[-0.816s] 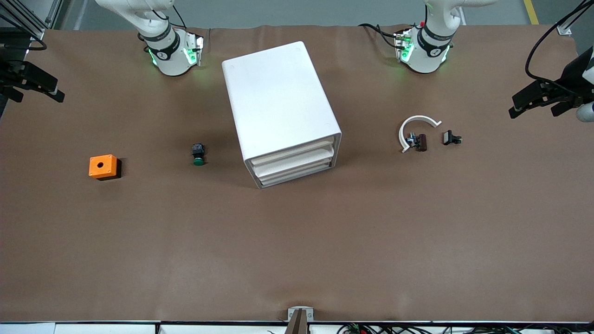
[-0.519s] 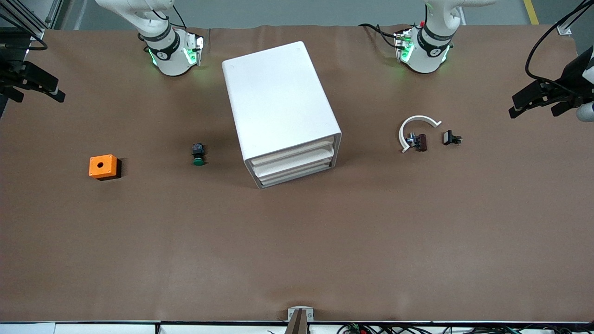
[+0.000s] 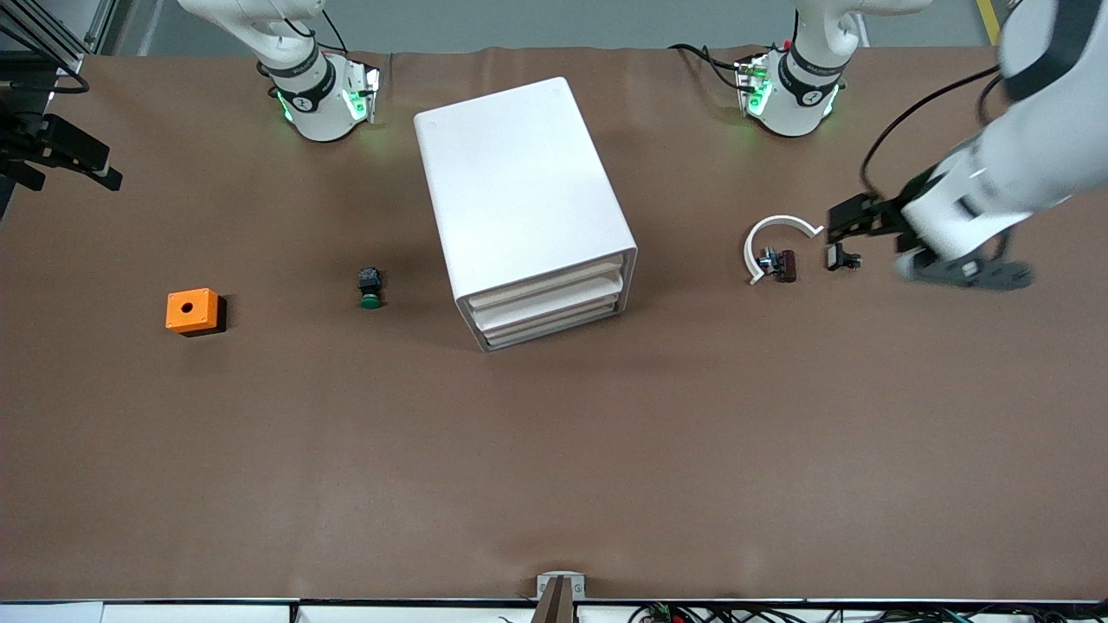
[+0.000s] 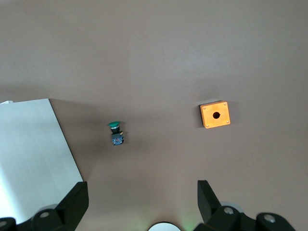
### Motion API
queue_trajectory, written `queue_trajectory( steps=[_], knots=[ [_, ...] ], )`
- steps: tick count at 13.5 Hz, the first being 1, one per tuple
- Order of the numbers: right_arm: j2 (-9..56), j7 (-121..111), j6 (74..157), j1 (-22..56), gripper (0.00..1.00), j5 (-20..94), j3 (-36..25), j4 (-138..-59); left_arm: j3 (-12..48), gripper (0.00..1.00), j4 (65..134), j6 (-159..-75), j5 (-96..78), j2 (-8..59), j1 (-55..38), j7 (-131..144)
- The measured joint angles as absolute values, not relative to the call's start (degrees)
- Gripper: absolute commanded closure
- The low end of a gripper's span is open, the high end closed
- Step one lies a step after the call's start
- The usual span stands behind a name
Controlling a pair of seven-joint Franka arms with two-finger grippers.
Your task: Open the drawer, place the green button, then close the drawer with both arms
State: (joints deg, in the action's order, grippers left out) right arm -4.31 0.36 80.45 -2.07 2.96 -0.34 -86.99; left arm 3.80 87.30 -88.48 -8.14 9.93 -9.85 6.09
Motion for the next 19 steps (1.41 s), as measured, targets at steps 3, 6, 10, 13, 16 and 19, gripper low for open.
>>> queue_trajectory(
  steps=[3, 6, 10, 13, 16, 19],
  knots=[
    [-4.31, 0.36, 80.39, -2.09, 0.0, 2.96, -0.37, -87.0, 4.0, 0.0, 87.15, -93.61, -8.79, 15.49, -15.06, 6.1],
    [-4.31, 0.36, 80.34, -2.09, 0.0, 2.96, -0.37, -86.99, 4.27, 0.0, 87.04, -98.93, -9.38, 19.09, -19.52, 5.11],
    [-4.31, 0.36, 80.31, -2.09, 0.0, 2.96, -0.37, -86.99, 5.44, 0.0, 86.32, -104.23, -16.07, 24.76, -21.0, -5.52],
    [-4.31, 0.36, 80.3, -2.09, 0.0, 2.96, -0.37, -86.99, 5.44, 0.0, 84.73, -105.44, -22.07, 29.67, -20.6, -17.56],
    [-4.31, 0.36, 80.11, -2.08, 0.0, 2.96, -0.34, -86.99, 5.62, 0.0, 82.47, -107.54, -24.14, 35.22, -20.64, -23.93],
    [-4.32, 0.36, 80.09, -1.99, 0.0, 2.96, -0.11, -86.99, 6.52, 0.0, 81.52, -112.16, -27.59, 39.75, -20.98, -30.01]
  ],
)
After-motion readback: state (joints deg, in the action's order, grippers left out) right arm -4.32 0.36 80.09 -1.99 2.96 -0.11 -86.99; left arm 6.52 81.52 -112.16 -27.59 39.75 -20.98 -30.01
